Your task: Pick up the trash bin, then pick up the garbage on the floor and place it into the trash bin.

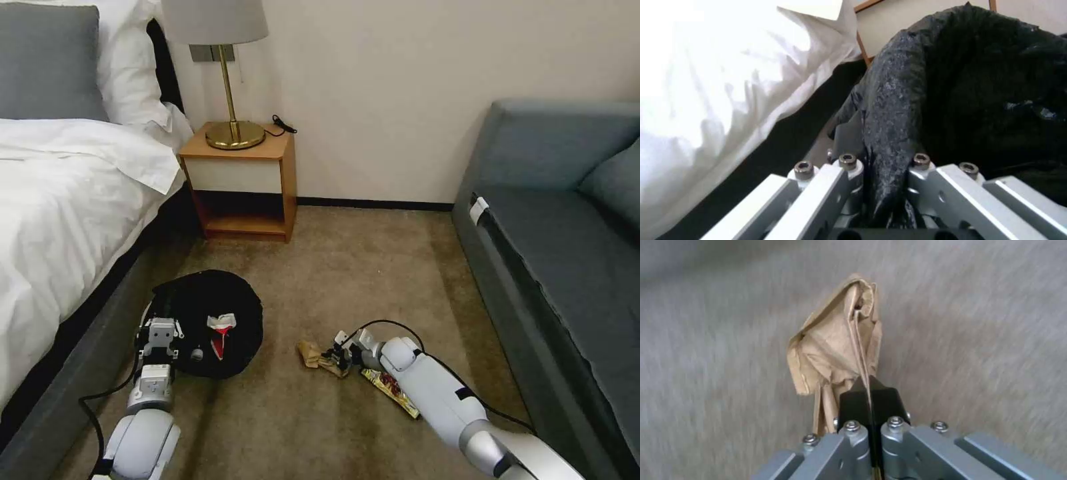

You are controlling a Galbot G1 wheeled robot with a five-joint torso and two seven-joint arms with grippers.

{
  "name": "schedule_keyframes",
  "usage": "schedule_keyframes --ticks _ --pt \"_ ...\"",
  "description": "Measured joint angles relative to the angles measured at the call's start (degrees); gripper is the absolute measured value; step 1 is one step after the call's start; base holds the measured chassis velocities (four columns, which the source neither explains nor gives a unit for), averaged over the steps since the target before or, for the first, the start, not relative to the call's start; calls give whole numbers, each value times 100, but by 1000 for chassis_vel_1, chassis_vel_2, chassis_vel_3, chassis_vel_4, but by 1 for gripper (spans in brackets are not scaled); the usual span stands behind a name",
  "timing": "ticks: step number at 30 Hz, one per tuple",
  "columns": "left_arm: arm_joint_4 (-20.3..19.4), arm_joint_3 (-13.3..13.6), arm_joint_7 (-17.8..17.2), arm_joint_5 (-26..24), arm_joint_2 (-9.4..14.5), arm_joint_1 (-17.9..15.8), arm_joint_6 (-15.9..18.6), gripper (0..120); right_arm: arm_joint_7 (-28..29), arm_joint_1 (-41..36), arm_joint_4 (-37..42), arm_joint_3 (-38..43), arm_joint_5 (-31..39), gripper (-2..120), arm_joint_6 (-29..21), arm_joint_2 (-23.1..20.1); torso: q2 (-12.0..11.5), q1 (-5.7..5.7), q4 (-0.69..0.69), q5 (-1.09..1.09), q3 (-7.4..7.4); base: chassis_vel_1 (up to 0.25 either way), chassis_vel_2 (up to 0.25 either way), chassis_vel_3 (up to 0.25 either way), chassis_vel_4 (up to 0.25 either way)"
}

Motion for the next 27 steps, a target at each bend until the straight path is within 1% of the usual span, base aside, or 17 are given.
schedule_keyframes --ticks 2,3,6,8,10,11,12,13,14,17,18,22,24,27 --pt "-37 6 -13 -39 17 -11 0 5 -96 55 27 315 125 0 19 50 0 0 0 1 0 0 0 0 0" --pt "-37 6 -13 -39 17 -11 0 5 -96 55 27 315 125 0 19 50 0 0 0 1 0 0 0 0 0" --pt "-75 7 -18 -77 42 -21 4 5 -144 160 156 756 494 0 5 89 0 0 0 0 0 0 0 0 0" --pt "-79 11 -18 -95 44 -18 7 5 -144 172 214 827 622 0 -7 93 0 0 0 0 0 0 0 0 0" --pt "-79 23 -18 -118 38 -11 0 5 -144 177 350 919 925 0 -47 97 0 0 0 0 0 0 0 0 0" --pt "-60 43 -18 -137 11 -15 -79 5 -140 160 589 968 1372 0 -88 103 0 0 0 0 0 0 0 0 0" --pt "-55 59 -18 -170 -12 -22 -141 5 -127 131 772 969 1729 0 -117 110 0 0 0 -1 0 0 0 0 0" --pt "-55 59 -18 -170 -12 -22 -141 5 -127 131 772 969 1729 0 -117 110 0 0 0 -1 0 0 0 0 0" --pt "-59 93 -20 -252 -44 -31 -194 5 -87 78 1013 936 2185 0 -148 115 0 0 0 0 0 0 0 0 0" --pt "-83 180 -20 -364 -111 -66 -259 5 -106 -88 1629 733 3044 0 -180 154 0 0 0 0 0 0 0 0 0" --pt "-83 180 -20 -364 -111 -66 -259 5 -106 -88 1629 733 3044 0 -180 154 0 0 0 0 0 0 0 0 0" --pt "-86 248 -5 -374 -146 -127 -282 5 -102 -309 2444 428 3680 0 -313 292 0 0 0 -1 0 0 0 0 0" --pt "-86 252 -3 -374 -146 -135 -282 5 -91 -348 2569 380 3756 0 -331 327 0 0 0 -1 0 0 0 0 0" --pt "-86 250 2 -380 -144 -150 -293 5 -57 -514 2984 157 3924 0 -415 460 0 0 0 -1 0 0 0 0 0"
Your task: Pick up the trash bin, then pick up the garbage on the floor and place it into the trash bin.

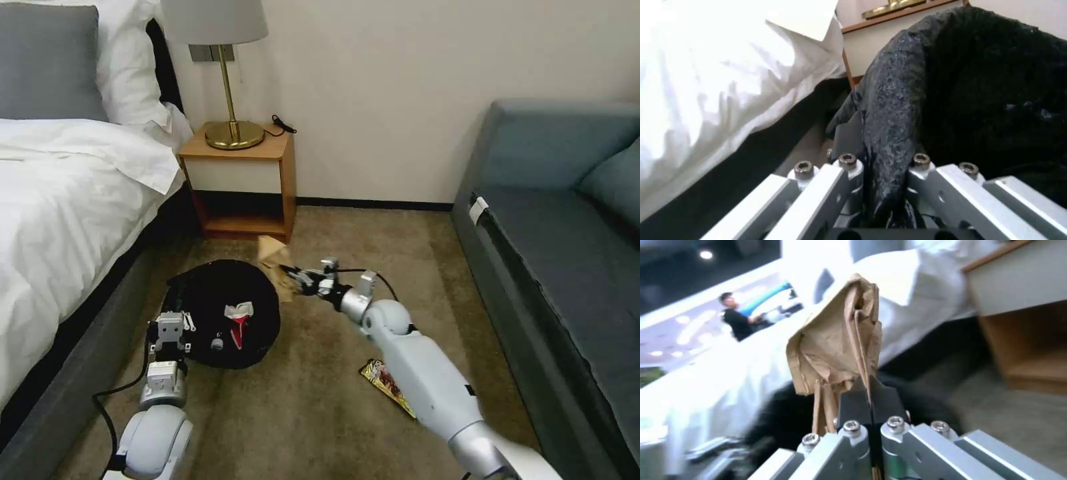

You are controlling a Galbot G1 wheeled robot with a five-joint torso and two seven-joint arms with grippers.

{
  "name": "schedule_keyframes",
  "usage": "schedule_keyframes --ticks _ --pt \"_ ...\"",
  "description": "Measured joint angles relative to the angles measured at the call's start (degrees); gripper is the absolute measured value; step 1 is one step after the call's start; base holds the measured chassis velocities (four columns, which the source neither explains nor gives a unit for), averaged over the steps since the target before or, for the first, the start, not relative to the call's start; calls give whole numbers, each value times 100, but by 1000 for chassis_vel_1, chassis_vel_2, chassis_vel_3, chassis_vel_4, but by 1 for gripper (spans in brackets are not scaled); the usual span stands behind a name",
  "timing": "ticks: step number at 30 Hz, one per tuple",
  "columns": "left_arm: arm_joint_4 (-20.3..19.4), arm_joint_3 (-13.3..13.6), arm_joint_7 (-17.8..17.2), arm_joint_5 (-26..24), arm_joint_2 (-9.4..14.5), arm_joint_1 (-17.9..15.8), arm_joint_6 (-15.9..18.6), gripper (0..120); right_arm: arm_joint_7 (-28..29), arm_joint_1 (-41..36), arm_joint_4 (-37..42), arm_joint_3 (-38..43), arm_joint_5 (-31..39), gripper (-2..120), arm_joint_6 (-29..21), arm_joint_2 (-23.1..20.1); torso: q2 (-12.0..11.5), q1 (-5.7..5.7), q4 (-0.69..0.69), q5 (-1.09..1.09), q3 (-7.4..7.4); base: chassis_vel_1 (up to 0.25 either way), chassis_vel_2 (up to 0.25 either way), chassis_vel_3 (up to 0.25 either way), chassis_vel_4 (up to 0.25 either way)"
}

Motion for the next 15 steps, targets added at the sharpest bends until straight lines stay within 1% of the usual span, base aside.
schedule_keyframes --ticks 4,6,10,13,15 --pt "-5 -15 2 -22 12 1 -23 5 -63 -111 75 -127 -152 0 -5 81 0 0 0 0 0 0 0 0 0" --pt "-7 -29 3 -36 19 5 -59 5 -162 -218 11 -194 -409 0 41 180 0 0 0 0 0 0 0 0 0" --pt "-8 -31 6 -41 18 16 -82 5 -180 -281 -101 -216 -602 0 116 221 0 0 0 0 0 0 0 0 0" --pt "-1 -15 15 -42 -2 37 -130 5 -112 -344 -311 -232 -1000 -1 372 225 0 0 -1 1 0 0 0 0 0" --pt "16 -3 16 -41 -13 39 -148 5 -70 -363 -339 -247 -1079 -1 421 207 0 0 -1 1 0 0 0 0 0"
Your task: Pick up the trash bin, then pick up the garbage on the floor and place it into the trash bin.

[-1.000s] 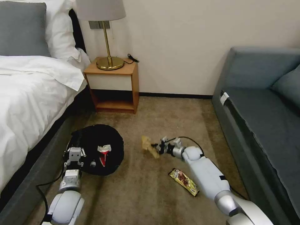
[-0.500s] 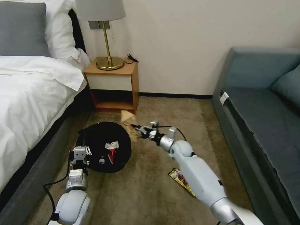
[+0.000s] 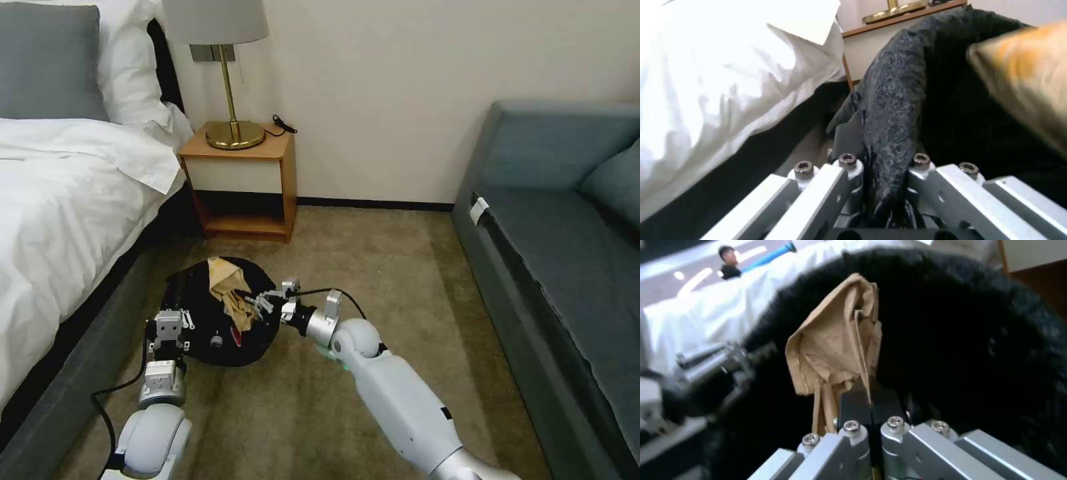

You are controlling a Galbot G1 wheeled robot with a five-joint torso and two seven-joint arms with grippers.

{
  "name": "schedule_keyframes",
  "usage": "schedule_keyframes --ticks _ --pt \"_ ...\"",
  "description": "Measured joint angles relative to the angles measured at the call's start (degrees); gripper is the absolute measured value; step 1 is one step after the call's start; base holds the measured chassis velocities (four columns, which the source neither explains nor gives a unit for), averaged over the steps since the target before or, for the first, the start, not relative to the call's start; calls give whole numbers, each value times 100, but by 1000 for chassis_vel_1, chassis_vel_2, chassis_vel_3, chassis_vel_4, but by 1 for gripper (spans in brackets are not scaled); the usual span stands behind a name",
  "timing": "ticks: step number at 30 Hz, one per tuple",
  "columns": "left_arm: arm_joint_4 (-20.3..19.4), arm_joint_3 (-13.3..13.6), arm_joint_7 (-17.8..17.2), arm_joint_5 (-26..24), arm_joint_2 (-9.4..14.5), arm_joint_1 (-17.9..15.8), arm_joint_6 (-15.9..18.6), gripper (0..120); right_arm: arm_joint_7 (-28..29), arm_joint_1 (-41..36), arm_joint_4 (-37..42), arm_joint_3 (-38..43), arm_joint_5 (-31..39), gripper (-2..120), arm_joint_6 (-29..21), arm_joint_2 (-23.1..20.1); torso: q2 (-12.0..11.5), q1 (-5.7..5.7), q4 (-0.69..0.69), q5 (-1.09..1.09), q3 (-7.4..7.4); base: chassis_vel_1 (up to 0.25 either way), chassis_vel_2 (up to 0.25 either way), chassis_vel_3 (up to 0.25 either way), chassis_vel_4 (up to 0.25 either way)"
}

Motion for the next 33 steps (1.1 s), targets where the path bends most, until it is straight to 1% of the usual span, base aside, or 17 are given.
schedule_keyframes --ticks 4,5,8,9,11,12,13,15,17,19,21,22,25,27,29,31,33 --pt "66 30 3 11 -22 -20 -35 5 100 -47 6 -49 -188 17 75 -52 0 0 0 0 0 0 0 0 0" --pt "66 30 3 11 -22 -20 -35 5 100 -47 6 -49 -188 17 75 -52 0 0 0 0 0 0 0 0 0" --pt "104 40 14 30 -33 -47 -49 5 138 -52 -45 -27 -557 30 216 -28 0 0 0 1 0 0 0 0 0" --pt "104 40 14 30 -33 -47 -49 5 138 -52 -45 -27 -557 30 216 -28 0 0 0 1 0 0 0 0 0" --pt "135 49 27 45 -41 -53 -64 5 214 -74 -133 2 -870 40 318 10 0 0 0 0 0 0 0 0 0" --pt "139 50 28 47 -42 -53 -69 5 225 -85 -144 10 -905 45 340 21 0 0 0 1 0 0 0 0 0" --pt "139 50 28 47 -42 -53 -69 5 225 -85 -144 10 -905 45 340 21 0 0 0 1 0 0 0 0 0" --pt "152 51 34 50 -42 -53 -78 5 274 -106 -81 39 -888 57 364 40 0 0 0 0 0 0 0 0 0" --pt "154 50 34 50 -42 -53 -79 5 303 -108 -17 39 -836 60 356 36 0 0 0 0 0 0 0 0 0" --pt "157 50 36 50 -38 -53 -81 5 413 -97 258 32 -608 67 285 -18 0 0 1 1 0 0 0 0 0" --pt "173 48 37 51 -32 -58 -85 5 574 6 658 26 -393 80 144 -198 0 0 1 1 0 0 0 0 0" --pt "173 48 37 51 -32 -58 -85 5 574 6 658 26 -393 80 144 -198 0 0 1 1 0 0 0 0 0" --pt "174 46 38 53 -32 -61 -86 5 872 115 944 92 -403 89 -93 -384 0 0 1 1 0 0 0 0 0" --pt "174 41 41 66 -19 -59 -86 5 1398 216 1117 271 -698 99 -472 -622 0 0 1 1 0 0 0 0 0" --pt "172 37 41 68 -12 -58 -86 5 1483 232 1121 313 -805 99 -552 -679 0 0 0 1 0 0 0 0 0" --pt "157 25 42 71 29 -60 -83 5 1710 252 1089 465 -1365 100 -849 -917 0 0 0 2 0 0 0 0 0" --pt "155 23 43 71 42 -68 -77 5 1794 239 1059 511 -1539 100 -988 -1026 0 0 1 2 0 0 0 0 0"
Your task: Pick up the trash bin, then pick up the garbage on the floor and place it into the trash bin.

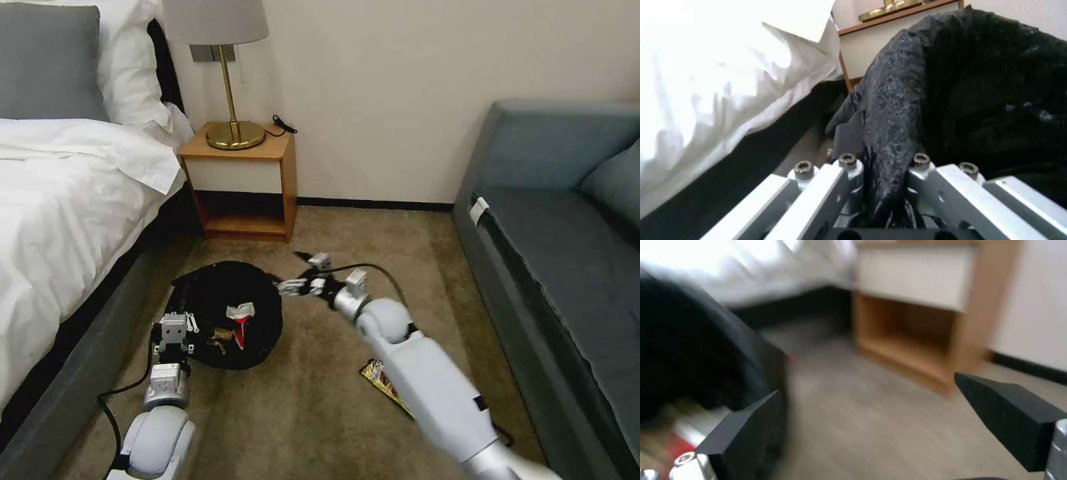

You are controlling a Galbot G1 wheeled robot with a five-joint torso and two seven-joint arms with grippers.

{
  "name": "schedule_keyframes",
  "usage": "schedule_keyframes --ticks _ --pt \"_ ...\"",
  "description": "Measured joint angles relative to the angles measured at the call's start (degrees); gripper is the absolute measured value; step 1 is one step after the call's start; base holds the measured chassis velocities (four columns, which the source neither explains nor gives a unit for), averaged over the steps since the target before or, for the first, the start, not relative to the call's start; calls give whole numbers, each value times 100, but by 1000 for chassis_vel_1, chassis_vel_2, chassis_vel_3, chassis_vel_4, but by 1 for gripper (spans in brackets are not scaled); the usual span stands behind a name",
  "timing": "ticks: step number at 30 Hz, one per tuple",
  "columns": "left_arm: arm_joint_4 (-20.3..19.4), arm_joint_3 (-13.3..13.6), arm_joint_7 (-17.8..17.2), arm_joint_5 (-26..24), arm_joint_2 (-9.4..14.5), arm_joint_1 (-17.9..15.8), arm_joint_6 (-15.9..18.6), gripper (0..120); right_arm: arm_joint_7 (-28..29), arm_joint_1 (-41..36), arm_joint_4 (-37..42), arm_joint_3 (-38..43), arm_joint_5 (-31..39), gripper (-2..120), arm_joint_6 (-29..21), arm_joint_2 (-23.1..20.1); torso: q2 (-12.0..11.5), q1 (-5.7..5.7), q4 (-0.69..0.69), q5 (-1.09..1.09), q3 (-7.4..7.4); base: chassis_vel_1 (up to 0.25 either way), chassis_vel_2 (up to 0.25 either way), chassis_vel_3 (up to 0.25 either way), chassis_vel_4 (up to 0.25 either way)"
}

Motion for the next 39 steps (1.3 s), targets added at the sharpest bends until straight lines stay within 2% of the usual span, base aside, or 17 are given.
schedule_keyframes --ticks 2,5,12,16,22,39 --pt "0 -1 1 0 15 -29 17 5 163 -112 -70 55 -96 100 -374 -263 0 0 -1 0 0 0 0 0 0" --pt "16 -1 2 6 15 -60 23 5 233 -215 -159 73 -107 100 -579 -458 0 0 -2 0 0 0 0 0 0" --pt "68 12 28 81 2 -139 14 5 205 -496 -707 66 -387 100 -612 -788 0 0 -1 -1 0 0 0 0 0" --pt "92 19 32 86 -5 -157 14 5 174 -598 -936 56 -506 100 -511 -781 0 0 -1 -1 0 0 0 0 0" --pt "139 23 37 93 -25 -159 14 5 77 -786 -1756 27 -818 100 -197 -581 0 0 0 0 0 0 0 0 0" --pt "248 66 108 130 -48 -195 -31 5 -88 -830 -2412 312 -1017 100 -44 -608 0 0 -1 -2 0 0 0 0 0"
